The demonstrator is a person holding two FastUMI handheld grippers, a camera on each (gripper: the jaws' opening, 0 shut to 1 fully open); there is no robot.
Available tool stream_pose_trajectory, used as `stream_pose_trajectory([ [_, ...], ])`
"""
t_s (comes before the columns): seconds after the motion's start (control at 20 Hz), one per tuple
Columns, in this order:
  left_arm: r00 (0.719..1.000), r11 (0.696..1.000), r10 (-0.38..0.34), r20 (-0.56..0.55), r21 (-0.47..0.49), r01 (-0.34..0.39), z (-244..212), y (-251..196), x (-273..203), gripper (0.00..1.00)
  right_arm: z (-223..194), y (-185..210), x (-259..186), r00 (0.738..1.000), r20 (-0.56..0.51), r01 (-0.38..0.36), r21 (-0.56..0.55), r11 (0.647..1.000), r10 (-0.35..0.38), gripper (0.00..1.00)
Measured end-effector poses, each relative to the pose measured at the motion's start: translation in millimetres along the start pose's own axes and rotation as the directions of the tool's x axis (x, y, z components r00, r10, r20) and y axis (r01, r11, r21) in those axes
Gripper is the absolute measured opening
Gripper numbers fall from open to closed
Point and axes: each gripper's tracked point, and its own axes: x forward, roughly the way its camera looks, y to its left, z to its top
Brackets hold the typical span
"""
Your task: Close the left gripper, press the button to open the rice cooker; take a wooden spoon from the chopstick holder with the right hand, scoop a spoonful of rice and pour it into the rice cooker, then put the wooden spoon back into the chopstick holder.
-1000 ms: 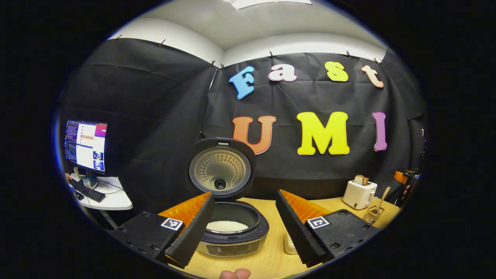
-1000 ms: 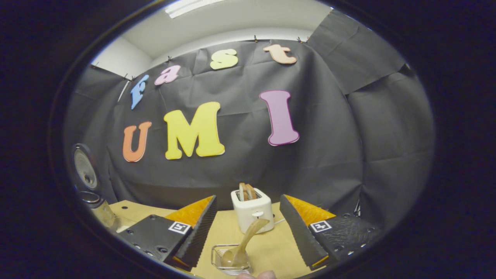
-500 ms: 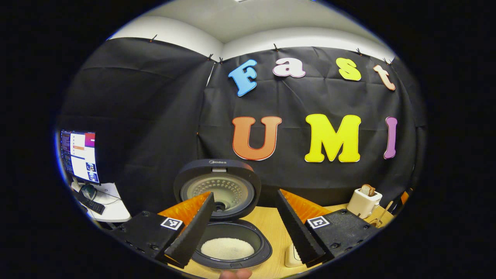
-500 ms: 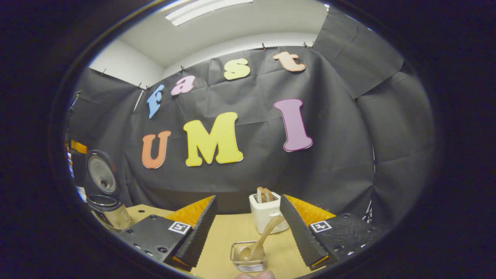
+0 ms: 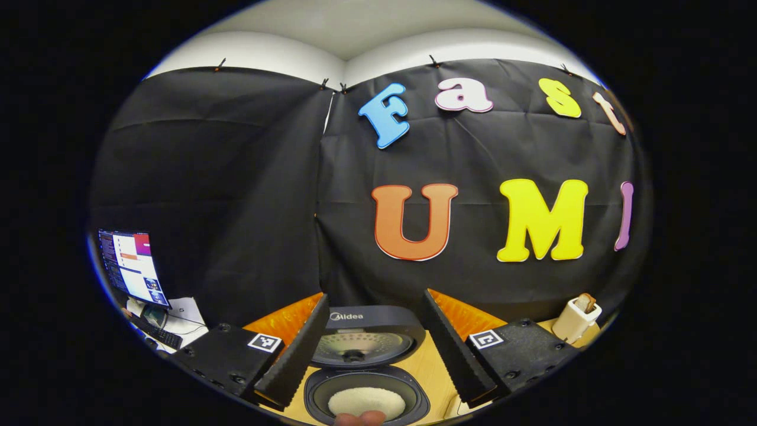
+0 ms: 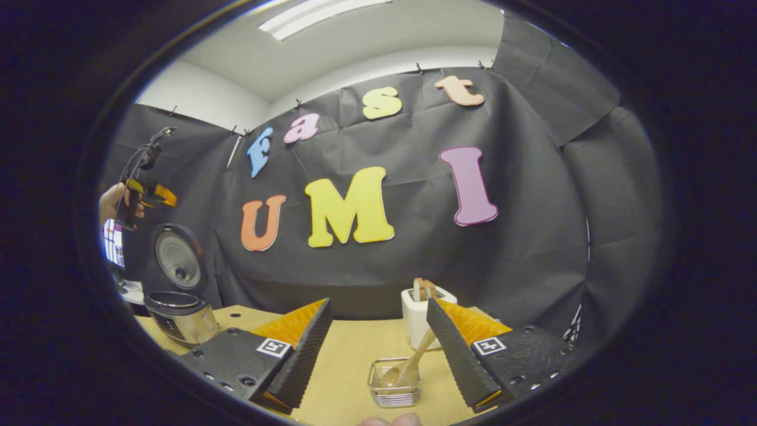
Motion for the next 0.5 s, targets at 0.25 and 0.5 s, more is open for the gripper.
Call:
stream_pose_trajectory([
  [0.25, 0.988, 0.998, 0.067, -0.136, 0.02, -0.064, -28.4, 17.1, 49.3, 0.99, -25.0, 4.7, -3.2, 0.999, -0.042, -0.022, 0.022, 1.0, 0.023, 0.96],
  [0.5, 0.976, 0.996, 0.079, -0.203, -0.013, -0.084, -37.9, 28.4, 75.1, 0.99, -39.1, 1.4, -1.1, 0.997, -0.079, -0.019, 0.034, 0.999, 0.021, 0.92],
])
